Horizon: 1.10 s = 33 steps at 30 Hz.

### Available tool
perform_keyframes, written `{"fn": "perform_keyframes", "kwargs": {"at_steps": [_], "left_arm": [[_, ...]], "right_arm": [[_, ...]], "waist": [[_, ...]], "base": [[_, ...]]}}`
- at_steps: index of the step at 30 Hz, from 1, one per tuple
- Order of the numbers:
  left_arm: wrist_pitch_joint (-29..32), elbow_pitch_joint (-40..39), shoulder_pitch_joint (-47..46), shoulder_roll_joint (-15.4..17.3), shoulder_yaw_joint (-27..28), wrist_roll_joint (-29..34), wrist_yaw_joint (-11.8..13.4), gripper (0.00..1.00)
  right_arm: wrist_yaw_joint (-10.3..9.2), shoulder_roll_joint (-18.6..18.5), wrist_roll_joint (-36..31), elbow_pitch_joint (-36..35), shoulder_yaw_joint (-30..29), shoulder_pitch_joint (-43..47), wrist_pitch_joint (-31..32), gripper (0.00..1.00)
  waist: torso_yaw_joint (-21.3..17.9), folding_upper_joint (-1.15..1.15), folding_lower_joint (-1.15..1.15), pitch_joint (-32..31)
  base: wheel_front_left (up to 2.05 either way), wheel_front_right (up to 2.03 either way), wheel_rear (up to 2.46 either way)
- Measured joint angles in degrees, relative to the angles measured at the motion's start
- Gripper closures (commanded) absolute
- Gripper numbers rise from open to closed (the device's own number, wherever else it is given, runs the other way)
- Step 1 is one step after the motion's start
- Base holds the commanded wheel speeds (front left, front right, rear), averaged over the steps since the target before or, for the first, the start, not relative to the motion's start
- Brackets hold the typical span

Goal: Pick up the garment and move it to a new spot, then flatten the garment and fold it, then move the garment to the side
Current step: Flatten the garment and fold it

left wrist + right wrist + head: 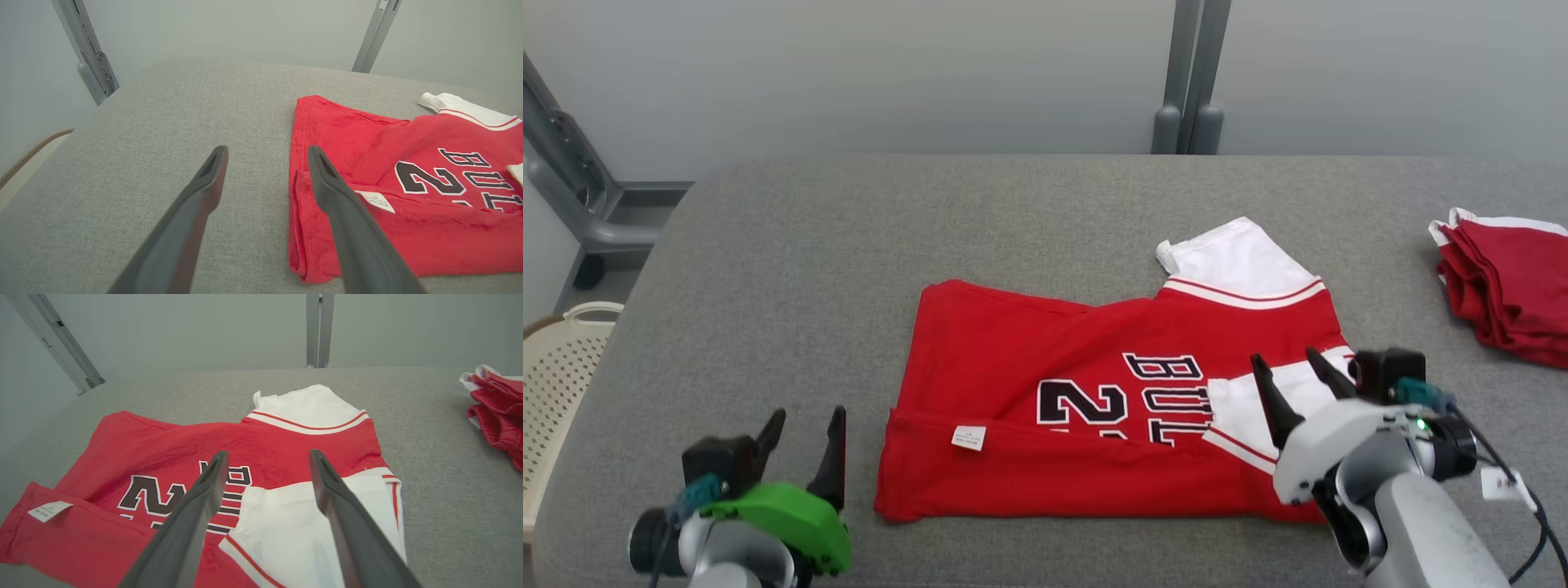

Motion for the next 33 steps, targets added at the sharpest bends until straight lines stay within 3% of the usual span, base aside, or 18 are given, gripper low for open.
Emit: {"fn": "perform_keyframes", "kwargs": {"at_steps": [3,9,12,15,19,26,33], "left_arm": [[3.9,0.9,-5.9,1.2,-0.4,-0.2,-1.3,0.0],[12.6,5.1,-17.8,1.9,-2.6,-1.0,-4.2,0.0],[16.8,7.8,-23.8,2.0,-2.8,-2.2,-4.8,0.0],[20.3,10.3,-29.5,1.9,-3.0,-2.9,-5.1,0.0],[25.3,14.8,-36.1,0.5,-3.1,-4.1,-5.0,0.0],[30.3,20.8,-45.3,-1.2,-4.8,-3.8,-4.6,0.0],[32.7,24.8,-48.7,-1.9,-5.8,-3.7,-4.6,0.0]], "right_arm": [[0.0,-0.8,0.2,-0.3,0.1,-5.1,7.4,0.0],[0.02,-8.1,7.1,0.2,8.6,-16.5,25.8,0.0],[0.01,-13.1,9.2,0.2,12.2,-23.0,31.3,0.0],[0.01,-15.0,12.0,1.3,13.8,-28.6,34.9,0.0],[0.01,-16.8,12.5,4.1,15.4,-35.9,36.8,0.0],[0.01,-16.3,11.7,9.1,17.4,-45.2,36.0,0.0],[0.02,-16.4,11.7,12.2,18.8,-47.5,34.1,0.0]], "waist": [[-0.2,0.0,0.0,1.7],[-0.5,0.0,0.0,6.1],[-0.7,0.0,0.0,8.6],[-1.0,0.0,0.0,11.2],[-1.4,0.0,0.0,14.8],[-2.1,0.0,0.01,20.8],[-2.7,0.0,0.01,24.7]], "base": [[0.0,0.0,0.0],[0.0,0.0,0.0],[0.0,0.0,0.0],[0.0,0.0,0.0],[0.0,0.0,0.0],[0.0,0.0,0.0],[0.0,0.0,0.0]]}}
